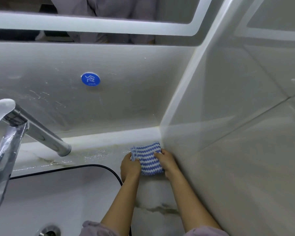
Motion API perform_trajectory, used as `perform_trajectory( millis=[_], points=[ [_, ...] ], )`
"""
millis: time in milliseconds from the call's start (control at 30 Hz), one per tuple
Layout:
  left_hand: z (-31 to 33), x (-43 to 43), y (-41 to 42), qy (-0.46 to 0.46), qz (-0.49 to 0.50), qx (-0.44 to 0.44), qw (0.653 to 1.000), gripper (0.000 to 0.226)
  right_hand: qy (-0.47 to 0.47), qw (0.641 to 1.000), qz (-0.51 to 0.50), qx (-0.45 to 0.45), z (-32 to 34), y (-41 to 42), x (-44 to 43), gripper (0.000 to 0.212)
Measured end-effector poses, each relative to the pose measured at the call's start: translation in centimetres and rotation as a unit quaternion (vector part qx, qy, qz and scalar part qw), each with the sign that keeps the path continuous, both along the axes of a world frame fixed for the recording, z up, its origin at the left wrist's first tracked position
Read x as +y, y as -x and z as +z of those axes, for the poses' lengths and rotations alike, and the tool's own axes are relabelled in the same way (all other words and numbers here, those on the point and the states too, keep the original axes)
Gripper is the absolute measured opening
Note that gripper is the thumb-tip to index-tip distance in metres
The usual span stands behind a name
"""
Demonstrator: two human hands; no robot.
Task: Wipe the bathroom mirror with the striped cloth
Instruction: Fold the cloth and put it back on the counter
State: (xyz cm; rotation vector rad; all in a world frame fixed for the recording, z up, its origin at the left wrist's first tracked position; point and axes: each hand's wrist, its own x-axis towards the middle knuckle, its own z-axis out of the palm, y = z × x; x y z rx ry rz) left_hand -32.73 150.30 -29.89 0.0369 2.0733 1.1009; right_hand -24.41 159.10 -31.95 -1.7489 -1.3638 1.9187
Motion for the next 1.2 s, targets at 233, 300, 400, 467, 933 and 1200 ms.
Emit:
perform_trajectory(
  millis=[233,300,400,467,933,1200],
  points=[
    [-1.2,-0.1,-0.1,0.037,-0.009,-0.061,0.997,0.038,-0.063,0.996,0.027,-0.062,-0.9,-1.0,-0.8,0.015],
    [-1.4,-0.1,-0.1,0.038,-0.002,-0.070,0.997,0.038,-0.109,0.989,0.060,-0.081,-0.6,-1.1,-1.0,0.021],
    [-1.6,-0.3,-0.3,0.043,0.010,-0.080,0.996,0.036,-0.204,0.967,0.105,-0.109,0.2,-1.3,-1.3,0.033],
    [-1.5,-0.4,-0.3,0.043,0.009,-0.077,0.996,0.033,-0.264,0.943,0.142,-0.141,0.5,-1.7,-1.8,0.042],
    [-1.3,-2.0,-2.8,0.245,-0.508,0.226,0.794,0.072,-0.344,0.819,0.382,-0.256,-3.3,-6.0,-5.5,0.067],
    [-2.1,-1.9,-2.3,0.283,-0.552,0.210,0.755,0.072,-0.305,0.813,0.402,-0.290,-2.6,-5.3,-5.3,0.068]
  ],
)
